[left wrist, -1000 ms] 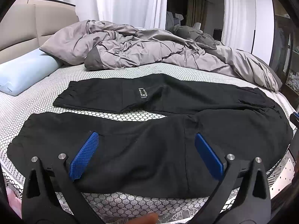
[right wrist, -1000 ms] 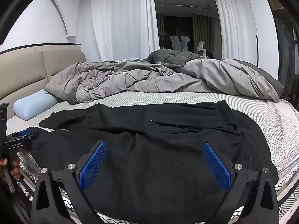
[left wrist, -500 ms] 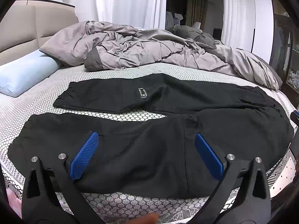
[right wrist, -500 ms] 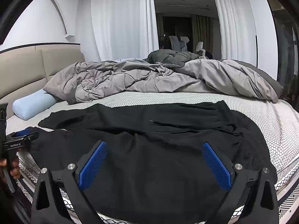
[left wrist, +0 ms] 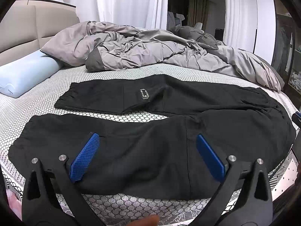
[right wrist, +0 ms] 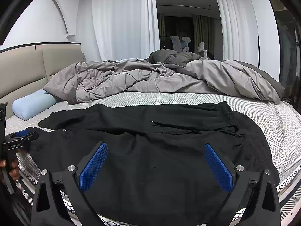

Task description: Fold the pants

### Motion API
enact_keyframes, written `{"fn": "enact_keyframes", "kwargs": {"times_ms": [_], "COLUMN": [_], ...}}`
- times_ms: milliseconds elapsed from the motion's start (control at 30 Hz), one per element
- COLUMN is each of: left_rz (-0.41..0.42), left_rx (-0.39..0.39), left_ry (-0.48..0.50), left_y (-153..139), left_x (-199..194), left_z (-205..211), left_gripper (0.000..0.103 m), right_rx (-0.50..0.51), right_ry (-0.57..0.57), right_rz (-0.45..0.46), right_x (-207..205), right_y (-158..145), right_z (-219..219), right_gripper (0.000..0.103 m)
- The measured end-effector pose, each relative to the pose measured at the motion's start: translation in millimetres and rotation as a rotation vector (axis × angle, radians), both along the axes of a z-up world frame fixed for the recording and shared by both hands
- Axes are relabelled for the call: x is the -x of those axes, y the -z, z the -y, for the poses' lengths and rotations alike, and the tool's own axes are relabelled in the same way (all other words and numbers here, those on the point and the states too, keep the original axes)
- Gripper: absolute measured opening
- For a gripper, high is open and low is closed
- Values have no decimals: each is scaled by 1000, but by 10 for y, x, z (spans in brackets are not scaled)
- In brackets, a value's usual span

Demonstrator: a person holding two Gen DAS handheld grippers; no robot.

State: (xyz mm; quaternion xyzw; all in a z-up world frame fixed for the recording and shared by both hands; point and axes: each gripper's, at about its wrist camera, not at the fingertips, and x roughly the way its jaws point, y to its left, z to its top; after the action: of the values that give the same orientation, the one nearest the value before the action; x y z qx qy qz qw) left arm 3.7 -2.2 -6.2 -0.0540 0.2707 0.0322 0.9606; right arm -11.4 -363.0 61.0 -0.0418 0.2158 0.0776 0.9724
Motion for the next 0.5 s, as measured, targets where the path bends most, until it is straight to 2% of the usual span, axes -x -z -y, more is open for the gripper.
{"fn": "enact_keyframes", "kwargs": {"times_ms": [500], "left_rz": [0], "left_rx": [0], "left_ry": [0], "left_y": [2], "left_x": [1], "left_z": [5], "left_gripper": [102], "right_rx": [0], "right_ry": [-1], "right_rz": [1], "right_x": [2], "right_y": [6], "right_z": [-6], "right_gripper": [103]}}
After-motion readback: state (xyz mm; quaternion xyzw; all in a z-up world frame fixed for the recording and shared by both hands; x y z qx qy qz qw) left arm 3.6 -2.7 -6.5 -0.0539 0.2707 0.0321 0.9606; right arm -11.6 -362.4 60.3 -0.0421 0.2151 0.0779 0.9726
